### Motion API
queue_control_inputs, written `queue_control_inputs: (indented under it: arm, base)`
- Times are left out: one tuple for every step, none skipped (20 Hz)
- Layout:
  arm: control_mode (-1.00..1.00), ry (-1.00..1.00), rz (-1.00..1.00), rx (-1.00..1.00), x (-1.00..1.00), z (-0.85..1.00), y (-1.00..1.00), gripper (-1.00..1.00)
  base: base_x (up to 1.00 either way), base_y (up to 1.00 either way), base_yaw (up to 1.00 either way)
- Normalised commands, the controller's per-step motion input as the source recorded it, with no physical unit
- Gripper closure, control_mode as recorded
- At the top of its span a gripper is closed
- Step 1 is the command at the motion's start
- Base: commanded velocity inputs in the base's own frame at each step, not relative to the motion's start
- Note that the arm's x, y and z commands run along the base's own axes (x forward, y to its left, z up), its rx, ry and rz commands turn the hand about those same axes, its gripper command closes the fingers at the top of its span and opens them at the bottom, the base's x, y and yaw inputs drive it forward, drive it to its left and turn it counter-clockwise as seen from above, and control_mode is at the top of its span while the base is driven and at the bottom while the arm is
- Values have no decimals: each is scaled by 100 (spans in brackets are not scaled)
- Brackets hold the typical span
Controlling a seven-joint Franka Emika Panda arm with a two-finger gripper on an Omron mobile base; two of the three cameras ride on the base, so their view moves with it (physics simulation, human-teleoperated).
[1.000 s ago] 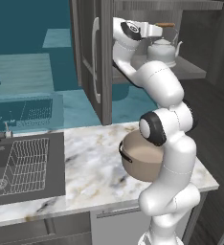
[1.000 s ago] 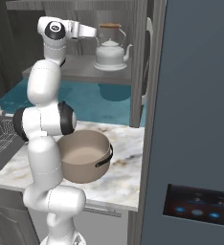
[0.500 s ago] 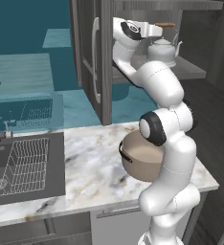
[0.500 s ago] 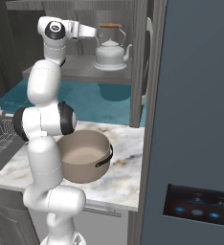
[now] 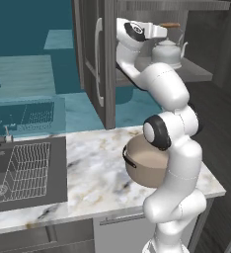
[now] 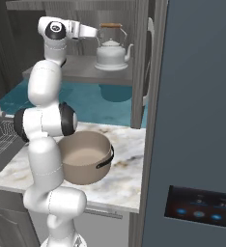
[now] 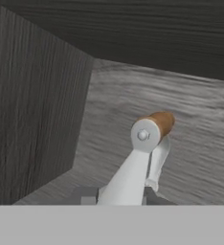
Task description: Pick the kettle from the cabinet and place it on a stove burner. Then pick the pot from the counter and place it on another stove burner. Finally, turn both burners on.
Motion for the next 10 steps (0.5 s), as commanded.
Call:
queue_control_inputs:
  arm:
    - [-100,0,-4,0,-10,0,0,100]
    - [-100,0,-4,0,-10,0,0,100]
    - [-100,0,-4,0,-8,0,0,100]
    - [-100,0,-4,0,-8,0,0,100]
    - [-100,0,-4,0,-9,0,0,100]
    - [-100,0,-4,0,-12,-3,0,100]
    - [-100,0,-4,0,-18,-9,0,100]
    - [-100,-1,-4,0,-19,-20,0,100]
    - [-100,-2,-4,0,-21,-27,0,100]
    - [-100,-4,-4,0,-23,-33,0,100]
  base:
    - [0,0,0]
    - [0,0,0]
    - [0,0,0]
    - [0,0,0]
    - [0,0,0]
    - [0,0,0]
    - [0,0,0]
    - [0,0,0]
    - [0,0,0]
    - [0,0,0]
